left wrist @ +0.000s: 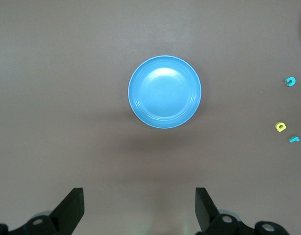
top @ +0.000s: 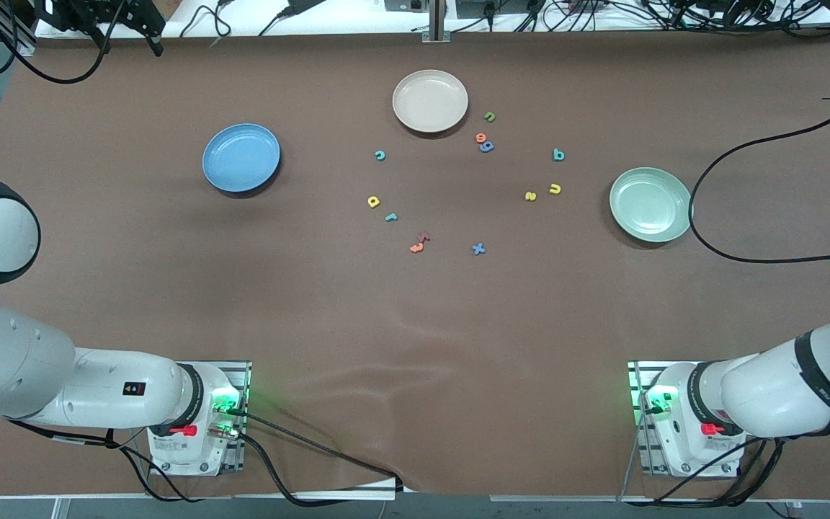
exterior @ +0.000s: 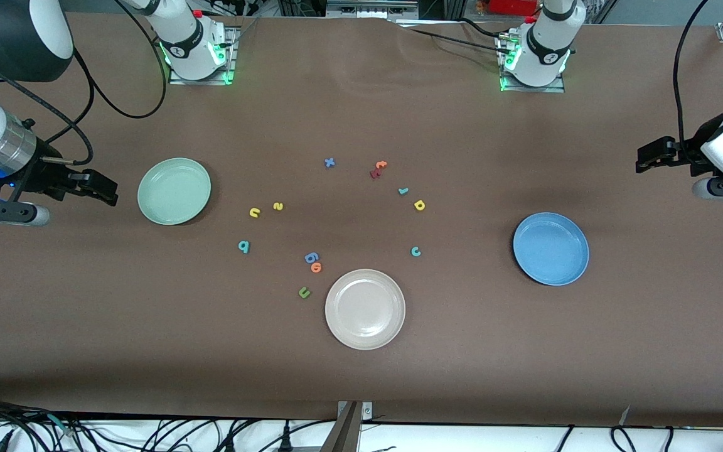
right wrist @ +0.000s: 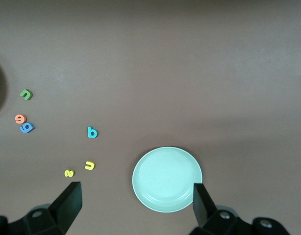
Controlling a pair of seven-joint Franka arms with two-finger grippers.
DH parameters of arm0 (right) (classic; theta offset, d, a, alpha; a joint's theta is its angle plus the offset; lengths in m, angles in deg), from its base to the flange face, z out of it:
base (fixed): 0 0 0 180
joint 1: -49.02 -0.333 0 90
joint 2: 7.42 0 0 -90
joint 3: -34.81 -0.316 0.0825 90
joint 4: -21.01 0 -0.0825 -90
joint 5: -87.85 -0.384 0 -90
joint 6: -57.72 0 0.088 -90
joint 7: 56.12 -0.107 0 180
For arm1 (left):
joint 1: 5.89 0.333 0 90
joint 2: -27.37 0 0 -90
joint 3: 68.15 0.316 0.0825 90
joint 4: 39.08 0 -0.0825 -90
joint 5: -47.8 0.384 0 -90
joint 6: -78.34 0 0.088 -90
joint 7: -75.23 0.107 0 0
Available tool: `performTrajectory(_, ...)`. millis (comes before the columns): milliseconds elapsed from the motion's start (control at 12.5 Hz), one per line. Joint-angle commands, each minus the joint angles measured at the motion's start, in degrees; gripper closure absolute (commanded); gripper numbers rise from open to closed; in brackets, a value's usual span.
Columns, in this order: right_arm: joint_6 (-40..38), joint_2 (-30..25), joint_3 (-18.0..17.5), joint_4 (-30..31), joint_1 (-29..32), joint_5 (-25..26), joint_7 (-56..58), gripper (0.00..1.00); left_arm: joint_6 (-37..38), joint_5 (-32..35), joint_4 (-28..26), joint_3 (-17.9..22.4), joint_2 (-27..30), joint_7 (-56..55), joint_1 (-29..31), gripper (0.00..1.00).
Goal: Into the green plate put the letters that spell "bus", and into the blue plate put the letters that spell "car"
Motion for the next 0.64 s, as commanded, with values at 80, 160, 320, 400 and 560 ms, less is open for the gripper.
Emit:
performTrajectory(80,0.0,-0.39,0.08,0.4,-0.11,-0.44,-0.85,0.01,0.45,0.37,-0.07,0.08,0.15,0.68,-0.36,0.0)
performTrajectory(160,0.09,-0.48,0.08,0.49,-0.11,-0.44,-0.94,0.01,0.36,0.37,-0.07,0.08,0.23,0.68,-0.28,0.0)
performTrajectory(320,0.0,-0.57,0.08,1.37,-0.2,-0.44,-0.94,0.0,0.36,0.37,-0.07,0.08,0.24,0.68,-0.36,0.0)
performTrajectory(400,-0.17,-0.65,0.08,1.37,-0.2,-0.44,-0.94,0.01,0.36,0.37,-0.07,0.08,0.15,0.68,-0.36,0.0)
performTrajectory(560,-1.05,-0.57,0.08,1.28,-0.2,-0.53,-0.76,0.01,0.36,0.37,-0.07,0.0,0.15,0.68,-0.36,0.0)
